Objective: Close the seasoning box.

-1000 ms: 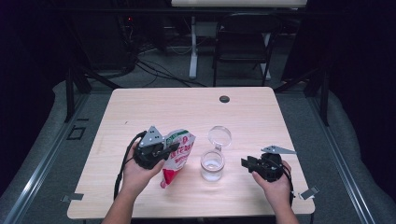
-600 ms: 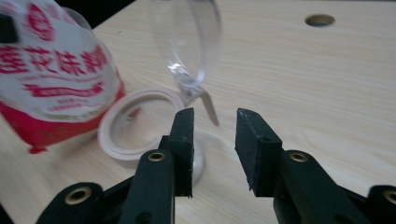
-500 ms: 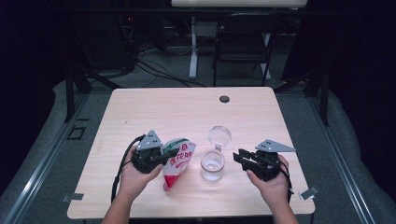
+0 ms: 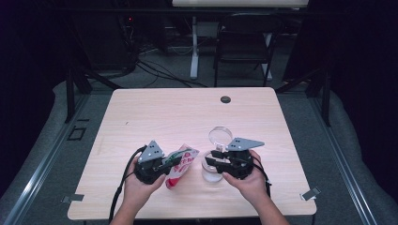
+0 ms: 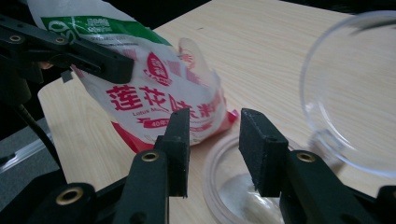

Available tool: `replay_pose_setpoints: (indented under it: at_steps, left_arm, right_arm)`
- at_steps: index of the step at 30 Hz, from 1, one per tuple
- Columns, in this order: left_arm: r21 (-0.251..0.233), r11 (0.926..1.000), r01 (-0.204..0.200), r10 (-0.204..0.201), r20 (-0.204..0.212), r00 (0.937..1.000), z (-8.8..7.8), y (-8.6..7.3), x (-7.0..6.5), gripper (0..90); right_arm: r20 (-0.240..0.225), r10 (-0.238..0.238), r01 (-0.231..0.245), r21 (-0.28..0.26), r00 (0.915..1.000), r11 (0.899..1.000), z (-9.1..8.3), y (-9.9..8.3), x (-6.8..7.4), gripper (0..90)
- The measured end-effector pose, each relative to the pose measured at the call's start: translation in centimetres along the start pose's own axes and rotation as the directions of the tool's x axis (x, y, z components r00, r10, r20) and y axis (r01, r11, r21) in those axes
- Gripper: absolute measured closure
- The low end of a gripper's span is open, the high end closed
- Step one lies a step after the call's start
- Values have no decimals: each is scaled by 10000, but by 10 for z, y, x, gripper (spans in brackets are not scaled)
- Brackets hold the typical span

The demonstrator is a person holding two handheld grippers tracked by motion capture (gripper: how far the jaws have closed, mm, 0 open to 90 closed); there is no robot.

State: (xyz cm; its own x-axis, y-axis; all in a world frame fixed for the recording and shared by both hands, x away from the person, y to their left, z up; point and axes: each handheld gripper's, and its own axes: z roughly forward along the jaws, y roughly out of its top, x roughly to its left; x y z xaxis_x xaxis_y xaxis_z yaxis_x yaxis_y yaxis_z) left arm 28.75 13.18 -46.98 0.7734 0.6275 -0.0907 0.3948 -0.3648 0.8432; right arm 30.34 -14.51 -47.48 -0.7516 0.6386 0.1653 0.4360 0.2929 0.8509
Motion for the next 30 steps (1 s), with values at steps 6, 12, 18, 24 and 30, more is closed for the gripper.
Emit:
replay_pose_setpoints:
  at_steps: [6, 12, 18, 24, 30]
  left_arm:
    - [-176, 9998, 61, -63, -93, 9999, 1, -5, -6, 883]
    - [-315, 9993, 207, -214, -222, 9995, -2, -8, -6, 881]
    - [-511, 9970, 589, -603, -258, 9978, -3, -12, -4, 837]
    - [-660, 9944, 825, -857, -469, 9952, -4, -18, -2, 737]
    - [-702, 9939, 847, -917, -1027, 9905, -3, -23, -2, 602]
  right_arm:
    - [-355, -664, 673, 238, 9972, 9974, 21, 7, 5, 609]
    - [-527, -885, 918, 619, 9947, 9939, 39, 8, 5, 594]
    - [-746, -942, 1005, 859, 9928, 9912, 50, 10, 6, 696]
    - [-826, -1060, 1152, 1166, 9909, 9865, 53, 11, 8, 846]
    - [-803, -1086, 1180, 1232, 9908, 9853, 54, 11, 9, 881]
